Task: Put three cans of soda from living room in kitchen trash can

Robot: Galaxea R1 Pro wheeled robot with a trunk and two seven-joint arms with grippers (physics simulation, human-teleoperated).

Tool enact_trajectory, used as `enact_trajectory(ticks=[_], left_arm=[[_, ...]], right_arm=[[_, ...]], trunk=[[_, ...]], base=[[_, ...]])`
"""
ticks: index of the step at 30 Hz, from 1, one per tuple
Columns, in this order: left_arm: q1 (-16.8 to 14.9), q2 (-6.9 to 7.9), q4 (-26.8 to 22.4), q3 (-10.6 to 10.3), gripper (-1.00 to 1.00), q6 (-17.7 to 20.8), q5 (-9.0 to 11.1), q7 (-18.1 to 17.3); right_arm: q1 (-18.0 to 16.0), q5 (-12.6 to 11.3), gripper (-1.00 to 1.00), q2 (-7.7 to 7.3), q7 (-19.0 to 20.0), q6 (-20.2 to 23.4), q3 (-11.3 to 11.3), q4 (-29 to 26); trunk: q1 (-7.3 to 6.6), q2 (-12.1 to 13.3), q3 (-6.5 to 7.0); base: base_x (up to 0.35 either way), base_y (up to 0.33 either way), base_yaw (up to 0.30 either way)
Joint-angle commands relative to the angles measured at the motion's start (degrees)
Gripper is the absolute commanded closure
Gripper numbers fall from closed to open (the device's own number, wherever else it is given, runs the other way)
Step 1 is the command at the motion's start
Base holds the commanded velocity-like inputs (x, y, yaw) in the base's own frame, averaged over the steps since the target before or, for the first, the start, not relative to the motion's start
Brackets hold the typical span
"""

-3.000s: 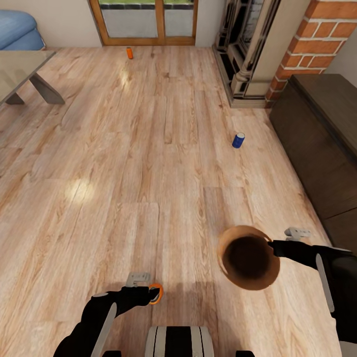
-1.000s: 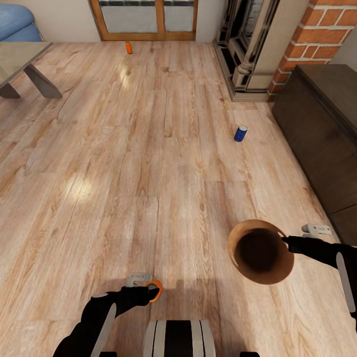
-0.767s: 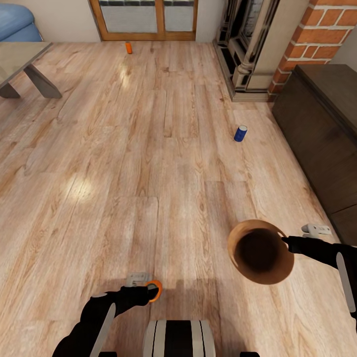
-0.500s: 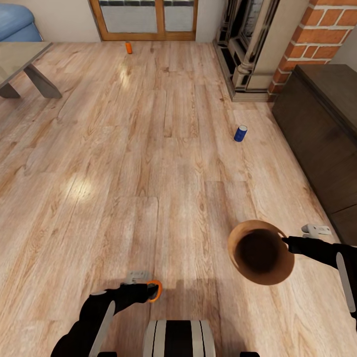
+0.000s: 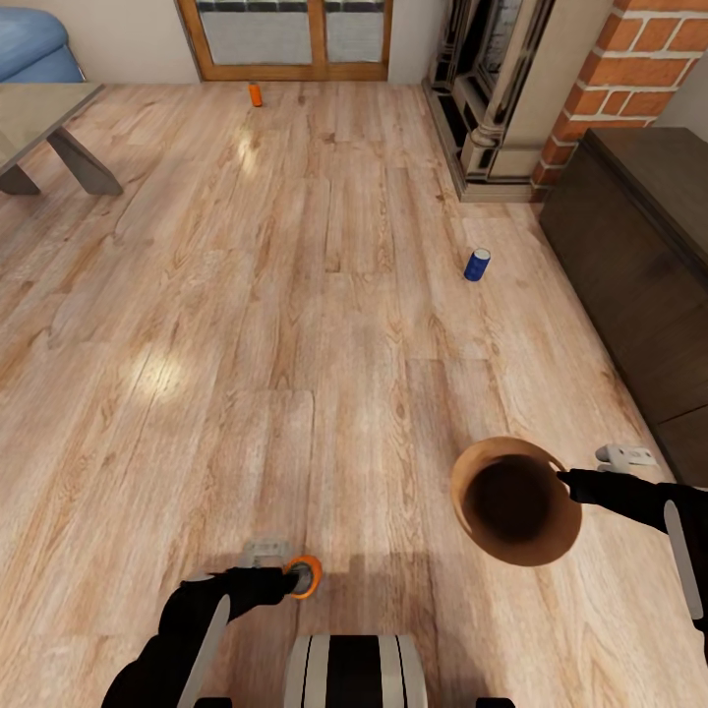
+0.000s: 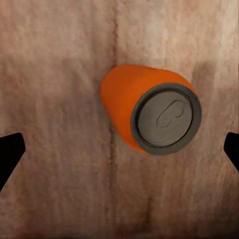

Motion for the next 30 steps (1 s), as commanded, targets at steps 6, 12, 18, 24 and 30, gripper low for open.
enact_trajectory(ticks=[6,12,18,24,30], left_arm=[[0.0,-0.14,1.7,-0.1,-1.00,0.1,-0.2,2.6],[0.0,-0.15,2.2,-0.1,-1.00,0.1,0.0,3.1],[0.0,-0.34,3.0,-0.2,-1.00,-0.2,0.0,3.1],[-2.6,-2.29,5.8,-0.2,-1.00,-0.6,0.1,3.2],[-9.6,-4.45,14.2,-0.1,-1.00,-0.9,-0.2,3.2]], right_arm=[[0.0,-0.8,1.00,0.08,0.0,0.2,0.1,0.0],[0.0,-0.8,1.00,0.13,0.0,0.1,0.1,0.0],[0.0,-0.7,1.00,0.32,-0.1,0.1,1.7,0.0],[0.0,-0.6,1.00,0.54,-0.1,0.1,3.4,0.0],[0.0,-0.6,1.00,0.54,-0.1,0.1,3.5,0.0]], trunk=[[-0.01,0.0,0.00],[-0.01,0.0,0.00],[-0.01,0.0,0.00],[-0.01,0.0,0.00],[-0.01,0.0,0.00]], base=[[0.000,0.000,0.000],[0.000,0.000,0.000],[0.000,0.000,0.000],[0.000,0.000,0.000],[0.000,0.000,0.000]])
